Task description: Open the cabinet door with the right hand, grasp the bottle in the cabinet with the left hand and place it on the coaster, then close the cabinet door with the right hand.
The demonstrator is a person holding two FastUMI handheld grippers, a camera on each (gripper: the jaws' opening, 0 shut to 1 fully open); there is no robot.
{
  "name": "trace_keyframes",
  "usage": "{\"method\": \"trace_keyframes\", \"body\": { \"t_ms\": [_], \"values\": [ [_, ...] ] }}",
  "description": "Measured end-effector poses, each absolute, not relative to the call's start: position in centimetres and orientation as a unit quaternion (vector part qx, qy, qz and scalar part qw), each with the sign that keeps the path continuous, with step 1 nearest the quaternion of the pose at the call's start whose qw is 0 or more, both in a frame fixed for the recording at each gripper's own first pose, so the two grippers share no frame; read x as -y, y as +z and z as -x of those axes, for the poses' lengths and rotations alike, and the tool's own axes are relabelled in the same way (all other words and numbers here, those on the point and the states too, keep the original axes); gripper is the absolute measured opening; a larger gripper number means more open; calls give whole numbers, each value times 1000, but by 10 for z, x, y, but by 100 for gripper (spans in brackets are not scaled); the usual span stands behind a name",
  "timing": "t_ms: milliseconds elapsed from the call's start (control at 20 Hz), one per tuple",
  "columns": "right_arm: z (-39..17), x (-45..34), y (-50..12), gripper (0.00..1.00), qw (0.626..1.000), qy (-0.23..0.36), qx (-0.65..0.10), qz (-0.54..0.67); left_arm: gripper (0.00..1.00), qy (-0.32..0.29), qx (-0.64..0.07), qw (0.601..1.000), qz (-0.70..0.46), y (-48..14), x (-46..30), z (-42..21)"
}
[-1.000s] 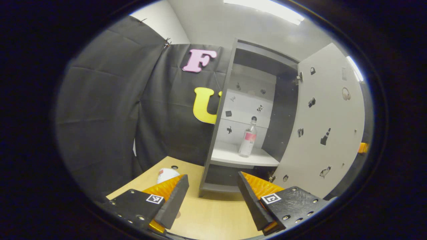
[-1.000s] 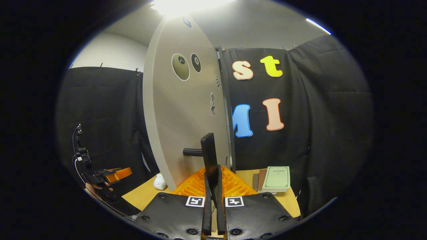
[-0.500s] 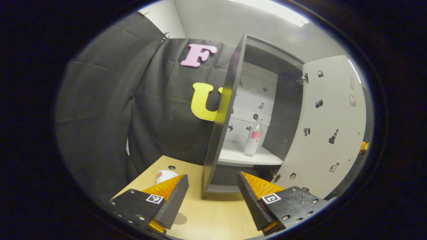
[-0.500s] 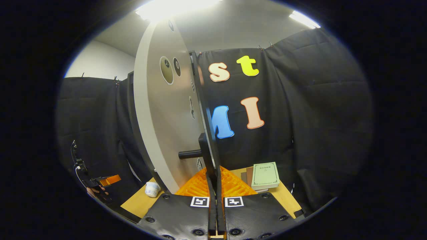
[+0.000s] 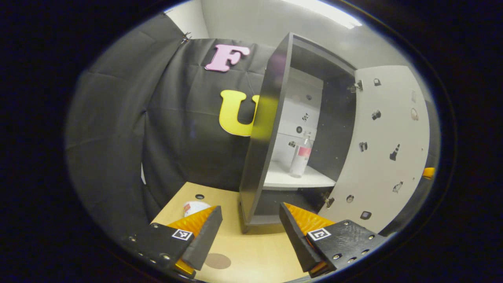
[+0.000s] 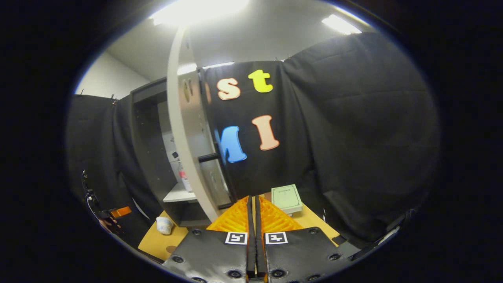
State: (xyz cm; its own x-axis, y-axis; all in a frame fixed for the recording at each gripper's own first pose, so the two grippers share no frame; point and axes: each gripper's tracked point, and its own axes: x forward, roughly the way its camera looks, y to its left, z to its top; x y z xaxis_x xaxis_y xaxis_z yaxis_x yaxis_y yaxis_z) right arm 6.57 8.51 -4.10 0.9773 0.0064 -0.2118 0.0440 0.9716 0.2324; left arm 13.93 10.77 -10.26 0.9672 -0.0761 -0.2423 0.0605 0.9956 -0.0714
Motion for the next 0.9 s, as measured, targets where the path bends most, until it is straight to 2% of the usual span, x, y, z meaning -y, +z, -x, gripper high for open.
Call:
{"method": "trace_keyframes", "body": {
  "t_ms": [300, 350, 450, 500, 550, 600, 700, 750, 850, 900],
  "values": [
    [-47, -42, -30, 2, 987, -94, -91, -95, 92, -82, -122, 989, 25, -98, -72, -177],
    [-52, -37, -31, 4, 987, -101, -89, -92, 90, -91, -122, 988, 29, -97, -62, -185],
    [-59, -31, -34, 0, 986, -105, -91, -89, 92, -108, -119, 986, 36, -88, -45, -197],
    [-64, -31, -36, 1, 987, -98, -94, -88, 90, -115, -115, 986, 37, -82, -35, -205],
    [-70, -36, -35, 18, 988, -82, -95, -91, 90, -121, -109, 986, 33, -76, -28, -211],
    [-76, -36, -35, 17, 988, -77, -93, -92, 90, -124, -101, 987, 27, -71, -21, -218],
    [-98, -31, -36, 33, 989, -68, -88, -96, 90, -125, -86, 988, 12, -60, -8, -232],
    [-108, -29, -39, 36, 989, -64, -89, -96, 90, -127, -80, 989, 8, -55, 0, -240],
    [-132, -23, -45, 82, 989, -61, -97, -93, 88, -133, -63, 989, 6, -43, 20, -256],
    [-139, -18, -47, 99, 989, -63, -96, -92, 90, -136, -56, 989, 2, -40, 29, -267]
  ]
}}
